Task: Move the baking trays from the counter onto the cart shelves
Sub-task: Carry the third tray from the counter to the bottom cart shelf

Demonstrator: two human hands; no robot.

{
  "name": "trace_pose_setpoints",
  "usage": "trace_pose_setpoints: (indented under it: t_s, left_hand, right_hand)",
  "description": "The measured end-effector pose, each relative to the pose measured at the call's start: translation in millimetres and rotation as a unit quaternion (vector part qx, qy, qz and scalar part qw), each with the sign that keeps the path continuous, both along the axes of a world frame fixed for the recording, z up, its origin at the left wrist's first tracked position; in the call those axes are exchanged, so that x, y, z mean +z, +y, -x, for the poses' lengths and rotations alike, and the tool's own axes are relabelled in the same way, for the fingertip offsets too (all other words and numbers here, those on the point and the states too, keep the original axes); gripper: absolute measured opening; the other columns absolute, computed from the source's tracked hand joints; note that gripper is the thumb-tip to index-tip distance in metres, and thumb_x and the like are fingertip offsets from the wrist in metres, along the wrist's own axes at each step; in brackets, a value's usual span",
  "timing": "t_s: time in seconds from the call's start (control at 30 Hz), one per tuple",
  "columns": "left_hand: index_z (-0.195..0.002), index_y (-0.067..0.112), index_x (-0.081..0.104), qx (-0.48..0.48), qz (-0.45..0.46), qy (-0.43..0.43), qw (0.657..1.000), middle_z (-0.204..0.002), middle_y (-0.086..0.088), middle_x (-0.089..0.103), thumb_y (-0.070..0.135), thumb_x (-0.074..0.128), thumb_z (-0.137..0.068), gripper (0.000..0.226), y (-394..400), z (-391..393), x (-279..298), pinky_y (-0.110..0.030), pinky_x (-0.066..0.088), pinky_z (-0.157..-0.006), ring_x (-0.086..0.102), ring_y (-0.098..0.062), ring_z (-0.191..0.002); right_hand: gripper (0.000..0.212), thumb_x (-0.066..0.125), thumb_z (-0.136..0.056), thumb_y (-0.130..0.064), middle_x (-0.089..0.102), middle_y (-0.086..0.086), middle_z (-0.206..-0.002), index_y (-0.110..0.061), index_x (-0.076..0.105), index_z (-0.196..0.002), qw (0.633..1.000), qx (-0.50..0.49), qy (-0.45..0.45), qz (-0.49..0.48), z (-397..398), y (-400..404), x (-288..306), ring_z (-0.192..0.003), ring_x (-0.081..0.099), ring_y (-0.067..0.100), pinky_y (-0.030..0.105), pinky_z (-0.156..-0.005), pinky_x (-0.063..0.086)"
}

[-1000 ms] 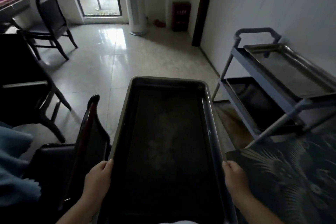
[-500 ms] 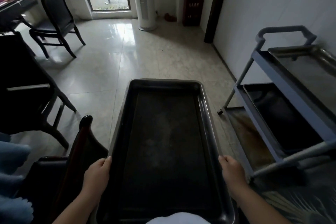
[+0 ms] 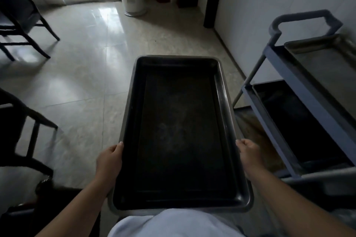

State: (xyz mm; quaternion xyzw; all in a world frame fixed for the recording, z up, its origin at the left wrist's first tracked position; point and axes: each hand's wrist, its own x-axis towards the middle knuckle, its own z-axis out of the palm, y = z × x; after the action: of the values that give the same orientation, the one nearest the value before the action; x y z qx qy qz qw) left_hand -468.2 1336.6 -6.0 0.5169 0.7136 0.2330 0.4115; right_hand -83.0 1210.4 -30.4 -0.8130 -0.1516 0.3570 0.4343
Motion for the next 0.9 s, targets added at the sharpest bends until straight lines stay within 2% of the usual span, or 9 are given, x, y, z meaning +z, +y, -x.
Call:
trace_pose_setpoints:
  t_s: [0.07, 0.17, 0.37, 0.47, 0.53, 0.63, 0.73, 0.83, 0.9]
  left_hand:
    - [-0.072, 0.027, 0.072, -0.020, -0.005, 0.000, 1.000, -0.072, -0.003, 0.073, 0.041, 0.050, -0.101, 0.039, 43.5, -13.6, -7.5, -0.036, 0.051, -0.062, 0.069, -0.022, -0.071]
    - [-0.073, 0.019, 0.072, -0.078, -0.003, 0.008, 0.997, -0.067, -0.004, 0.069, 0.042, 0.050, -0.100, 0.042, 115.6, -35.0, -18.8, -0.035, 0.047, -0.060, 0.065, -0.022, -0.066]
    - [-0.067, 0.008, 0.064, -0.201, -0.010, 0.028, 0.979, -0.059, -0.009, 0.058, 0.038, 0.051, -0.100, 0.047, 255.8, -89.3, -35.5, -0.037, 0.040, -0.057, 0.054, -0.024, -0.058]
    - [-0.069, 0.007, 0.064, -0.262, -0.001, 0.044, 0.964, -0.059, -0.007, 0.058, 0.041, 0.051, -0.099, 0.047, 302.4, -116.5, -34.9, -0.037, 0.041, -0.058, 0.055, -0.024, -0.058]
    - [-0.070, 0.009, 0.065, -0.297, 0.006, 0.053, 0.953, -0.059, -0.006, 0.060, 0.041, 0.051, -0.098, 0.045, 324.4, -136.8, -35.5, -0.037, 0.042, -0.059, 0.057, -0.024, -0.059]
    - [-0.068, 0.007, 0.060, -0.352, 0.007, 0.074, 0.933, -0.056, -0.004, 0.054, 0.042, 0.050, -0.092, 0.044, 341.9, -171.4, -41.5, -0.038, 0.040, -0.055, 0.053, -0.025, -0.057]
    - [-0.071, 0.003, 0.060, -0.398, 0.021, 0.092, 0.913, -0.059, -0.012, 0.056, 0.044, 0.050, -0.091, 0.047, 345.7, -206.2, -50.8, -0.041, 0.044, -0.056, 0.054, -0.026, -0.058]
    - [-0.075, 0.003, 0.064, -0.431, 0.035, 0.108, 0.895, -0.072, -0.023, 0.063, 0.043, 0.050, -0.093, 0.046, 345.5, -236.6, -62.0, -0.047, 0.051, -0.062, 0.059, -0.030, -0.064]
    - [-0.071, 0.004, 0.062, -0.454, 0.035, 0.114, 0.883, -0.067, -0.020, 0.059, 0.042, 0.049, -0.093, 0.046, 345.2, -257.4, -70.2, -0.047, 0.048, -0.059, 0.055, -0.029, -0.062]
  right_hand:
    - [0.029, 0.057, -0.091, -0.031, 0.059, 0.003, -0.060, -0.016, 0.064, -0.067, 1.000, -0.031, -0.004, 0.001, -5.3, 20.4, -7.1, -0.060, 0.057, 0.021, 0.035, -0.060, 0.046]
    - [0.027, 0.057, -0.089, -0.032, 0.055, 0.000, -0.057, -0.015, 0.064, -0.069, 0.996, -0.090, -0.012, -0.006, -8.9, 51.9, -19.8, -0.058, 0.052, 0.018, 0.032, -0.057, 0.042]
    - [0.028, 0.057, -0.089, -0.029, 0.052, 0.003, -0.063, -0.006, 0.060, -0.073, 0.976, -0.216, -0.033, 0.004, 1.3, 105.7, -39.7, -0.064, 0.047, 0.018, 0.033, -0.062, 0.036]
    - [0.030, 0.058, -0.090, -0.025, 0.049, -0.004, -0.055, -0.010, 0.056, -0.064, 0.959, -0.278, -0.044, 0.022, 12.5, 114.9, -41.0, -0.058, 0.043, 0.013, 0.031, -0.056, 0.034]
    - [0.030, 0.060, -0.089, -0.023, 0.050, -0.004, -0.055, -0.010, 0.057, -0.062, 0.946, -0.322, -0.039, 0.026, 19.2, 116.7, -44.0, -0.057, 0.043, 0.011, 0.031, -0.057, 0.035]
    - [0.028, 0.060, -0.088, -0.025, 0.054, 0.005, -0.063, -0.002, 0.061, -0.072, 0.925, -0.378, -0.026, 0.035, 24.9, 112.5, -52.4, -0.060, 0.046, 0.013, 0.032, -0.058, 0.036]
    - [0.031, 0.060, -0.088, -0.025, 0.050, 0.001, -0.057, -0.002, 0.055, -0.068, 0.906, -0.420, -0.016, 0.052, 23.9, 101.2, -67.6, -0.053, 0.042, 0.008, 0.031, -0.053, 0.034]
    - [0.030, 0.059, -0.088, -0.024, 0.055, 0.005, -0.060, -0.003, 0.055, -0.066, 0.895, -0.438, 0.005, 0.082, 21.0, 92.0, -81.2, -0.055, 0.045, 0.011, 0.022, -0.049, 0.035]
    - [0.032, 0.059, -0.089, -0.021, 0.052, 0.008, -0.058, -0.005, 0.052, -0.062, 0.884, -0.458, 0.005, 0.094, 20.8, 87.4, -90.0, -0.054, 0.043, 0.015, 0.016, -0.044, 0.032]
